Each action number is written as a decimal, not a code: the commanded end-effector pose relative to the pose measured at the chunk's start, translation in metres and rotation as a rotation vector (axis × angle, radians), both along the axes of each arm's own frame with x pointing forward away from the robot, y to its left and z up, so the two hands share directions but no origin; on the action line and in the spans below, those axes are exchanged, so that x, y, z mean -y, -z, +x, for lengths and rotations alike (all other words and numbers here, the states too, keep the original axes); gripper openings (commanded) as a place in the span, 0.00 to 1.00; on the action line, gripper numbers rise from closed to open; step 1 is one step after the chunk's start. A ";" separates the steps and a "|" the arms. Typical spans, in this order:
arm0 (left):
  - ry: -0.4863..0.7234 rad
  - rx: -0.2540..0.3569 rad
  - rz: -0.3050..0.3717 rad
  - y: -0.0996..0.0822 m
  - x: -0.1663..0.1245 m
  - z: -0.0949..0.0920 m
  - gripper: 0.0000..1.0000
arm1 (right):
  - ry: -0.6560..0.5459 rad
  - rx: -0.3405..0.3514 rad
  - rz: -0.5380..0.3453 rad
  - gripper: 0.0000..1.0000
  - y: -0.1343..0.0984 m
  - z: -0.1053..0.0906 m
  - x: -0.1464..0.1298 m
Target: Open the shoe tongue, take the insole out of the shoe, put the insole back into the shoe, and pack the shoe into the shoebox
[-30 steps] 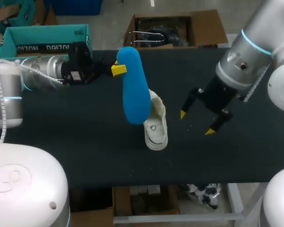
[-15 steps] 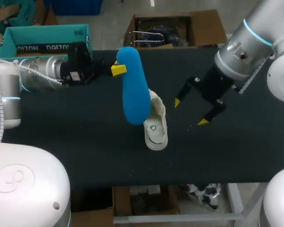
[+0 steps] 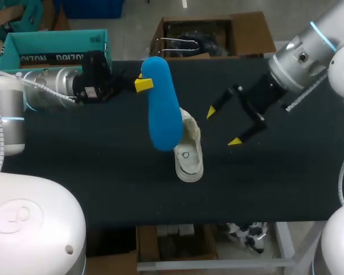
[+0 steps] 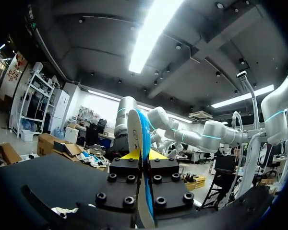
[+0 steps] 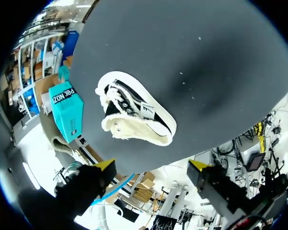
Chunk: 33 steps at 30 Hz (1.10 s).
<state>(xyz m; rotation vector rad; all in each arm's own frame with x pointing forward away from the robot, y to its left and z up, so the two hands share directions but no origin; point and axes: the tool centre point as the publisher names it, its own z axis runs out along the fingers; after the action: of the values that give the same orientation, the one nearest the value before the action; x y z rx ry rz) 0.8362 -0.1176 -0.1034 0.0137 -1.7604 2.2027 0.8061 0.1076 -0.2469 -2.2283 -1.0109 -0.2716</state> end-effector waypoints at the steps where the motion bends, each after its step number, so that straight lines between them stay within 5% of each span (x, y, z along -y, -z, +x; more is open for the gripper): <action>1: -0.003 -0.001 -0.004 0.001 0.000 0.000 0.00 | 0.419 -0.405 0.002 1.00 0.000 0.005 -0.015; 5: -0.003 -0.001 -0.004 0.001 0.000 0.000 0.00 | 0.578 -0.660 0.049 1.00 -0.007 -0.007 -0.025; 21: -0.003 -0.001 -0.004 0.001 0.000 0.000 0.00 | 0.578 -0.660 0.049 1.00 -0.007 -0.007 -0.025; 27: -0.003 -0.001 -0.004 0.001 0.000 0.000 0.00 | 0.763 -0.831 0.182 1.00 -0.013 0.003 -0.030; 33: -0.003 -0.001 -0.004 0.001 0.000 0.000 0.00 | 0.854 -0.941 0.195 1.00 -0.016 -0.005 -0.038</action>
<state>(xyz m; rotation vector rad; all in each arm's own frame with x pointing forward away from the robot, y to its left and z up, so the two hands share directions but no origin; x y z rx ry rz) 0.8360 -0.1177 -0.1033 0.0145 -1.7606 2.2031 0.8109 0.1417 -0.2303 -2.0510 -0.4908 -0.1841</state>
